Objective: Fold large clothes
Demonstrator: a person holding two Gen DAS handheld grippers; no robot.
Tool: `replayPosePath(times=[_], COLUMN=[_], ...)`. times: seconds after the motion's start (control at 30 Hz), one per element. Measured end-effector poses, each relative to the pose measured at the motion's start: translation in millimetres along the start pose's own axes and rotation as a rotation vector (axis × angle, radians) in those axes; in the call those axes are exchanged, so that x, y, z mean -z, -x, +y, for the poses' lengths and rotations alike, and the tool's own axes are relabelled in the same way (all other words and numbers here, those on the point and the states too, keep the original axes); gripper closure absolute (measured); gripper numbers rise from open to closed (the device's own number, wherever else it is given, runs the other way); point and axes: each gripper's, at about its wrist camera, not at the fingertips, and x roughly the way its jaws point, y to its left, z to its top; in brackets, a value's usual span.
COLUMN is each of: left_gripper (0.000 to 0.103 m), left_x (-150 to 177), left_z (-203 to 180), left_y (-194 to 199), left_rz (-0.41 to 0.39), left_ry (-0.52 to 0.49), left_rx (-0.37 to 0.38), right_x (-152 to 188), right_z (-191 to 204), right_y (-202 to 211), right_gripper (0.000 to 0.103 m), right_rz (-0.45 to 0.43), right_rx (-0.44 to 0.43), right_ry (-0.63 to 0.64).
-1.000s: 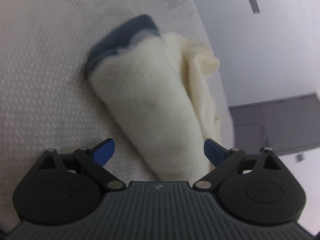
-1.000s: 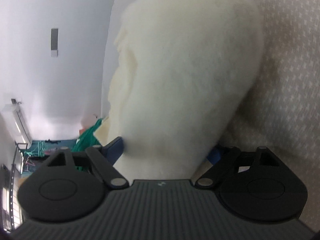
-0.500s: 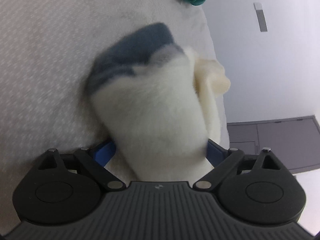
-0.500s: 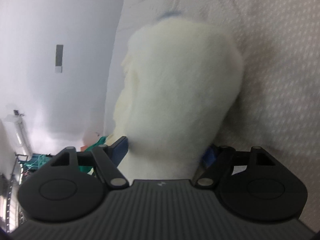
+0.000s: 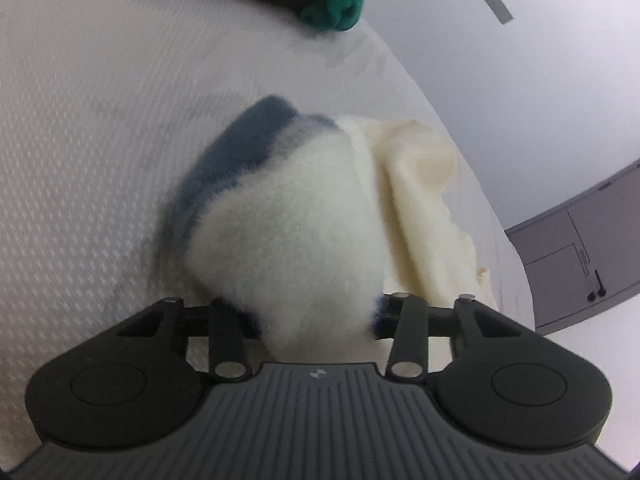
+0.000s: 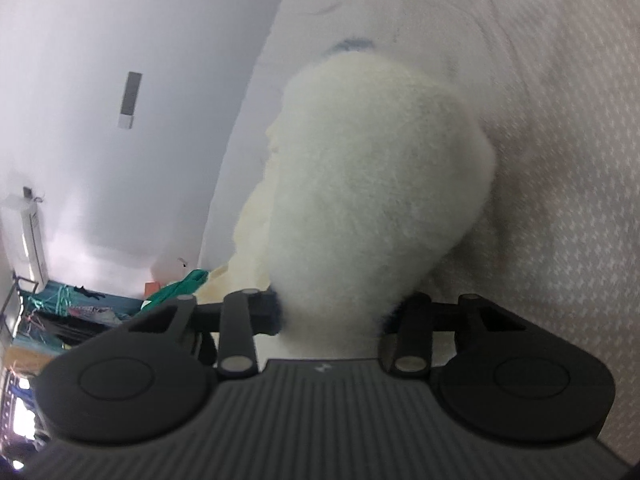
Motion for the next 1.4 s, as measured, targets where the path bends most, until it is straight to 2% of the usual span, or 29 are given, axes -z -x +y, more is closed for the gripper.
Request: replayPosePath(times=[0.17, 0.23, 0.4, 0.57, 0.67, 0.77, 0.9, 1.07, 1.2, 1.4], left_gripper=[0.058, 0.059, 0.059, 0.059, 0.059, 0.059, 0.059, 0.056, 0.052, 0.051], left_x=[1, 4, 10, 24, 38, 50, 56, 41, 13, -20], left_z=[-17, -24, -33, -28, -21, -15, -8, -21, -36, -53], left_y=[19, 34, 82, 141, 179, 201, 200, 185, 164, 112], left_rz=[-0.037, -0.052, -0.095, -0.115, -0.132, -0.144, -0.117, -0.113, -0.098, -0.049], left_ry=[-0.066, -0.125, -0.2, -0.19, -0.19, -0.184, -0.163, -0.168, -0.148, -0.147], left_rx=[0.001, 0.011, 0.031, 0.066, 0.079, 0.101, 0.094, 0.1, 0.11, 0.076], right_x=[-4, -7, -5, 2, 7, 11, 10, -1, -12, -37], right_z=[10, 13, 20, 25, 33, 37, 32, 36, 42, 41], right_y=[11, 19, 46, 79, 99, 114, 114, 100, 88, 45], right_gripper=[0.062, 0.062, 0.062, 0.062, 0.062, 0.062, 0.062, 0.061, 0.051, 0.04], right_rz=[-0.015, -0.021, -0.008, 0.054, 0.081, 0.101, 0.117, 0.106, 0.093, 0.089], right_rx=[-0.048, -0.061, -0.091, -0.128, -0.145, -0.164, -0.135, -0.117, -0.113, -0.116], right_ry=[0.044, 0.061, 0.058, 0.057, 0.102, 0.122, 0.116, 0.053, -0.011, -0.131])
